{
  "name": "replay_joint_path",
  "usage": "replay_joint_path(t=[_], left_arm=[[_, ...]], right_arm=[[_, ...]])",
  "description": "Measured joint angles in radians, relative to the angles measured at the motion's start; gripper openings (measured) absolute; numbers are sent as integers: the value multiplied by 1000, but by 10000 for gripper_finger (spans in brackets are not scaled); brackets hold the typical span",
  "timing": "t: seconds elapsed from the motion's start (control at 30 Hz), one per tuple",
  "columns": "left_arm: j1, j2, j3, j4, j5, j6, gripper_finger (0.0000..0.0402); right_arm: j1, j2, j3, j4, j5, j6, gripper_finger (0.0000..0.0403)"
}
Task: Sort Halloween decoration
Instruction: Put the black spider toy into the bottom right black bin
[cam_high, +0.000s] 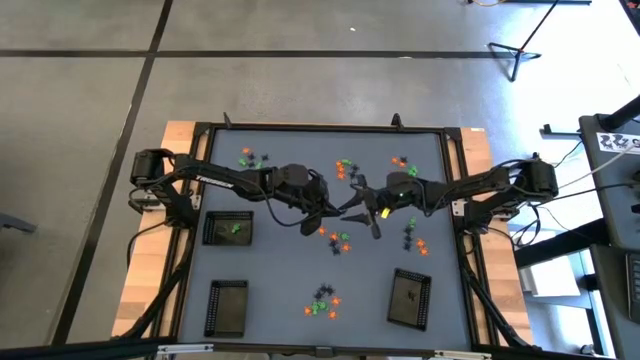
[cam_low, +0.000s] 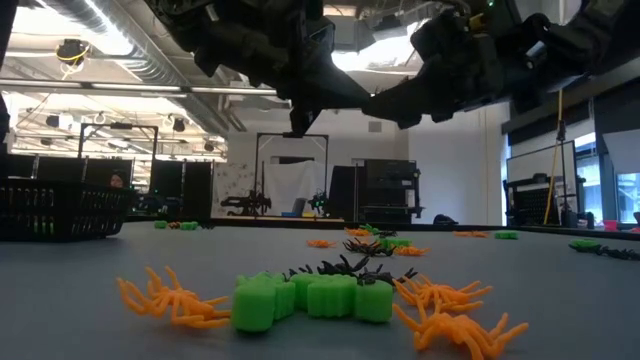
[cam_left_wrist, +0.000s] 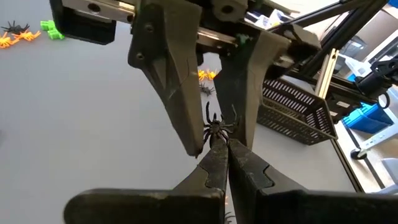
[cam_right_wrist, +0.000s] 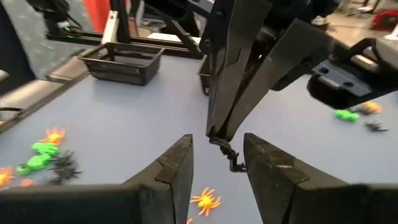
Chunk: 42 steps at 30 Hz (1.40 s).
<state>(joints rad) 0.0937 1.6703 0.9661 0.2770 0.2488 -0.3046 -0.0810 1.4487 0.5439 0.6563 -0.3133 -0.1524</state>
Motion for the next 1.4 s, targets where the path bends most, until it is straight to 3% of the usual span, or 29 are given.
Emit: replay_joint_path(t=[0.13,0.4,0.63,0.77,1.07,1.23,1.4], left_arm=[[0,0,0,-6,0,-3,0],[0,0,0,-11,5,-6,0],[0,0,0,-16,7,-7,0],[0,0,0,-18,61,-8,0],[3,-43,-1,-35,111,-1,0],[2,-72,-1,-71,109,24,0],[3,-77,-1,-73,102,27,0]], right_arm=[[25,0,3,0,55,-36,114],[24,1,3,-50,62,-39,11],[24,1,3,-61,86,-38,6],[24,-27,3,-111,86,-37,7],[40,-261,3,-443,121,62,3],[167,-380,3,-628,114,171,4],[379,-408,3,-706,212,334,4]])
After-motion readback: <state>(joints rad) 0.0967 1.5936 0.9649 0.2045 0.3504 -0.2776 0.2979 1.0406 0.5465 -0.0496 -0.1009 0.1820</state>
